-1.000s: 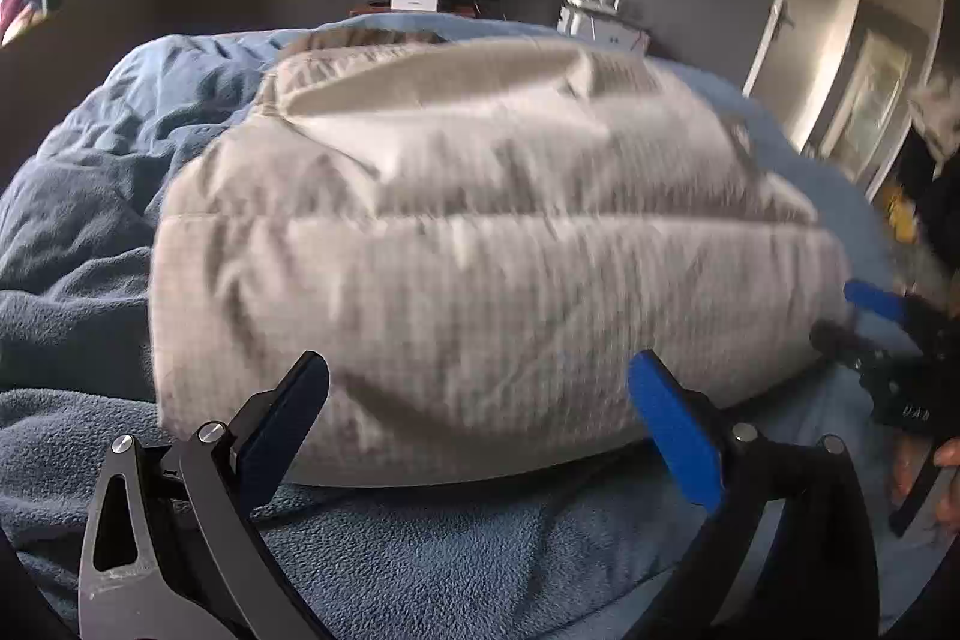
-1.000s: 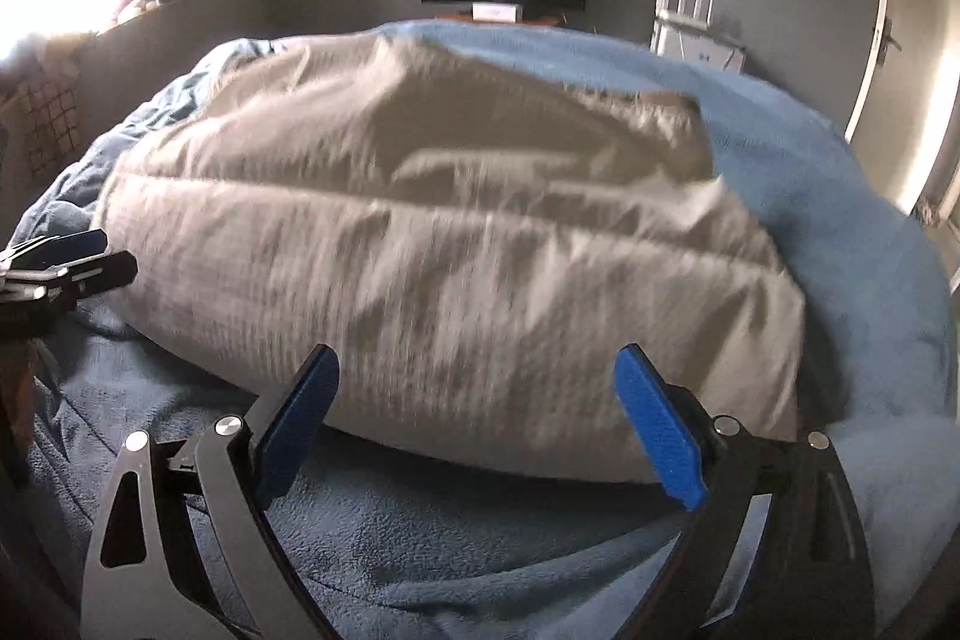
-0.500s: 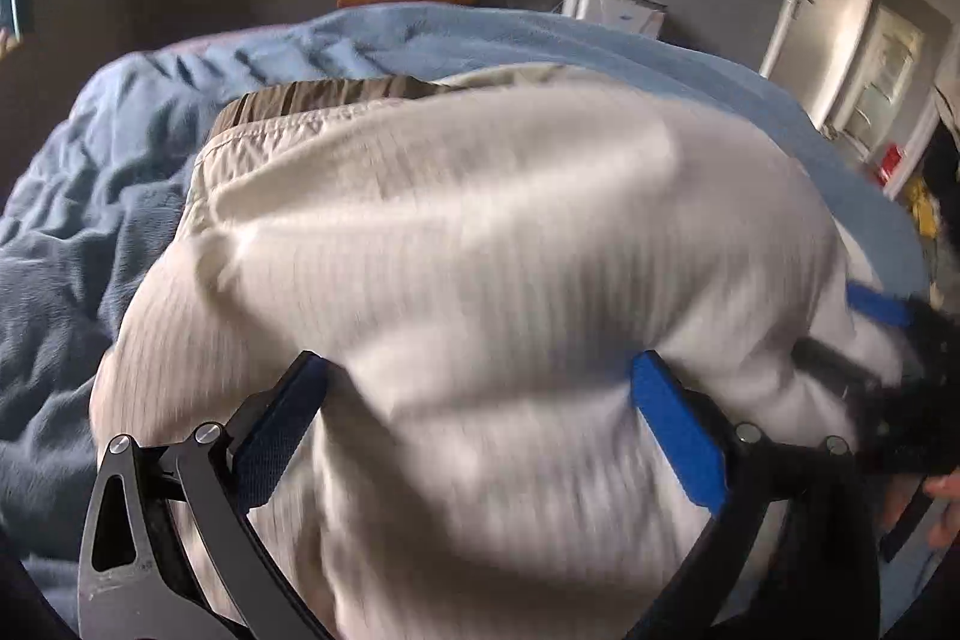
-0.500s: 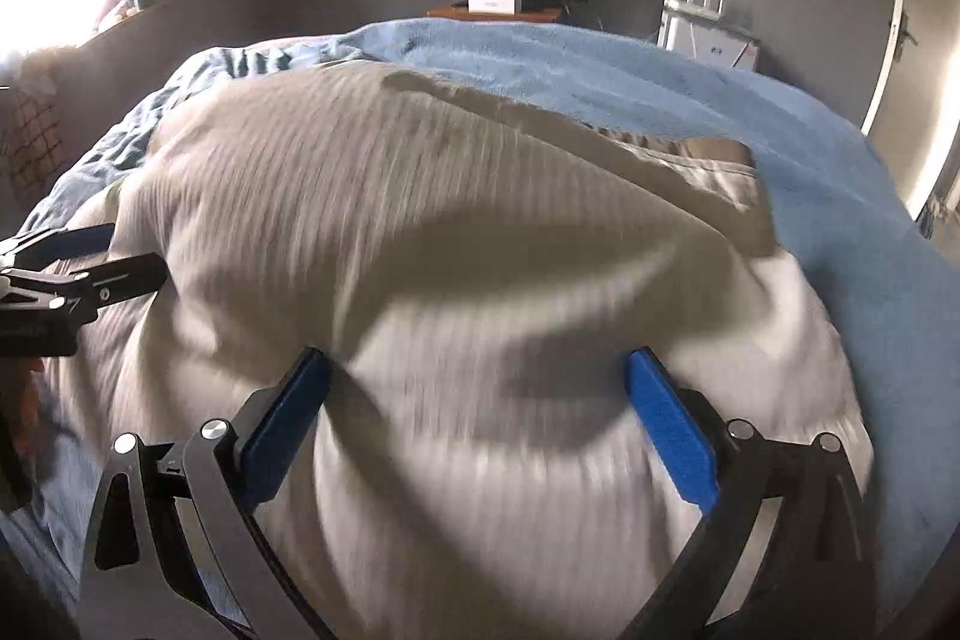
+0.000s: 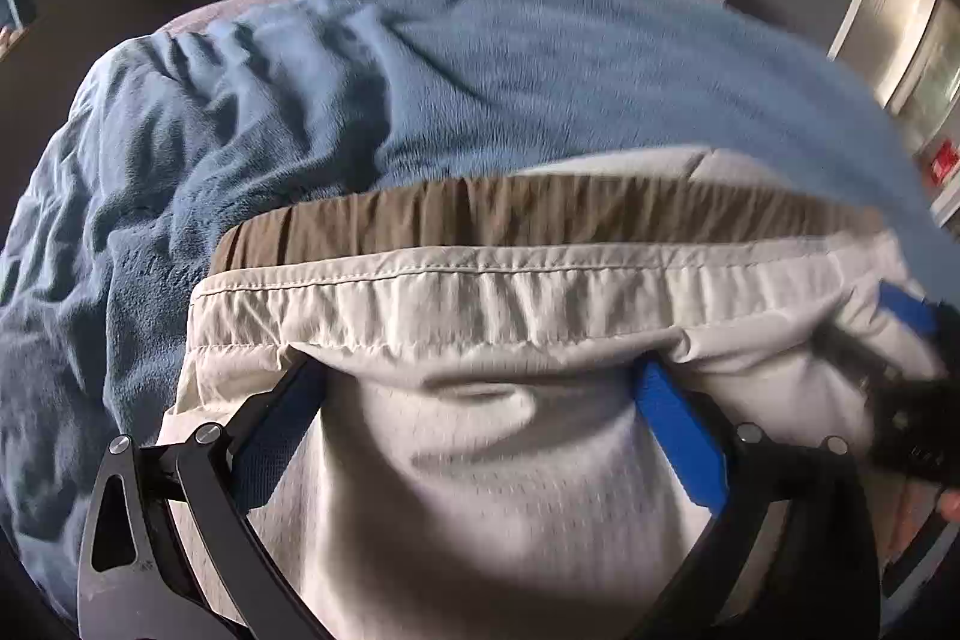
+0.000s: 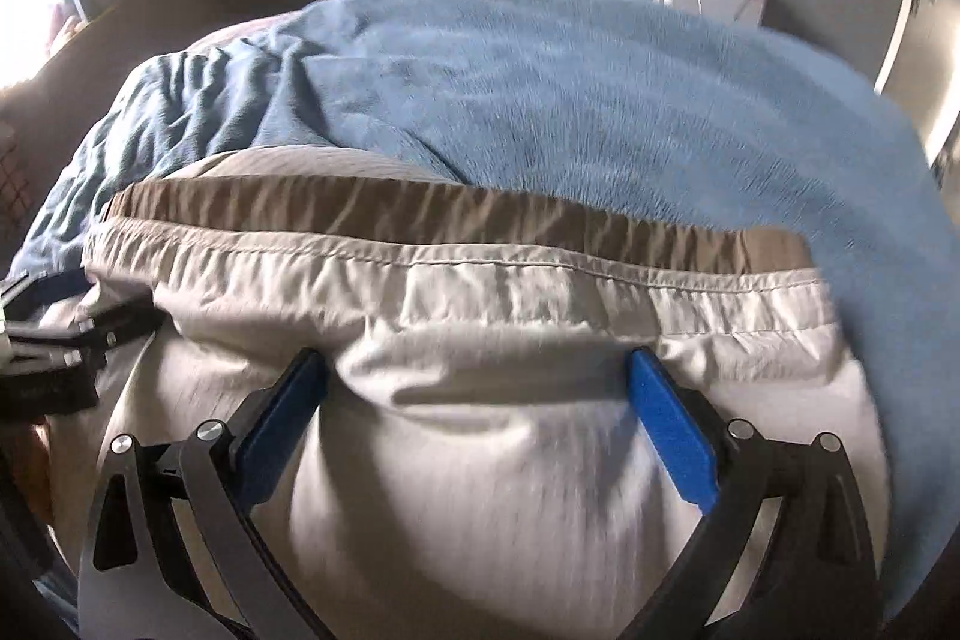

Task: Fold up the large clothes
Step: 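Press the folded hem edge flat with both grippers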

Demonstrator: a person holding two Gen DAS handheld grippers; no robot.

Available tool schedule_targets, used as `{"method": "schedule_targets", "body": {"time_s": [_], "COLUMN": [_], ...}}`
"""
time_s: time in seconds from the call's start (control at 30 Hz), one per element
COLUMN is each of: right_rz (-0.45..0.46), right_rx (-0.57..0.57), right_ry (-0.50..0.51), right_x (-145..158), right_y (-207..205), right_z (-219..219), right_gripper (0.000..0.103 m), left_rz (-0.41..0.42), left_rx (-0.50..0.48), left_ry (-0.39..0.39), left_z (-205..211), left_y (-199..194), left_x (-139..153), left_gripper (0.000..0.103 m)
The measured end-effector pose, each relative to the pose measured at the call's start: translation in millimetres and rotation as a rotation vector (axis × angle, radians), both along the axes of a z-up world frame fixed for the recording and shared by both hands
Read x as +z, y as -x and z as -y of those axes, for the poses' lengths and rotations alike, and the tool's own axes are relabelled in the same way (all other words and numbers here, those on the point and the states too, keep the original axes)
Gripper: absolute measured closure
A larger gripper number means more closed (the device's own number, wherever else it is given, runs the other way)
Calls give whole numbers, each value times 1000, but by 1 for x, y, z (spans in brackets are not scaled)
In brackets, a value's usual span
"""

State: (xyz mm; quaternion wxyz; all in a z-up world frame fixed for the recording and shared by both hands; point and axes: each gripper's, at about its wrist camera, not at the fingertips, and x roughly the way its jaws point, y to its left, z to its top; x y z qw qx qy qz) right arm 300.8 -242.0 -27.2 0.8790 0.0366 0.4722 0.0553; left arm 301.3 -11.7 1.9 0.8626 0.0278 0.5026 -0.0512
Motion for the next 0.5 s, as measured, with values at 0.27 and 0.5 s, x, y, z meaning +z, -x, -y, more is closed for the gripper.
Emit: {"method": "schedule_targets", "body": {"time_s": [0.27,0.5], "right_rz": [9,24], "right_rx": [-7,-17], "right_ry": [-4,33], "right_x": [-36,-47], "right_y": [2,7], "right_z": [2,-6], "right_gripper": [6,6], "left_rz": [-39,-4], "left_rx": [-26,-36], "left_ry": [9,22], "left_z": [1,0], "left_y": [-7,2], "left_x": [-32,-48], "left_gripper": [5,5]}}
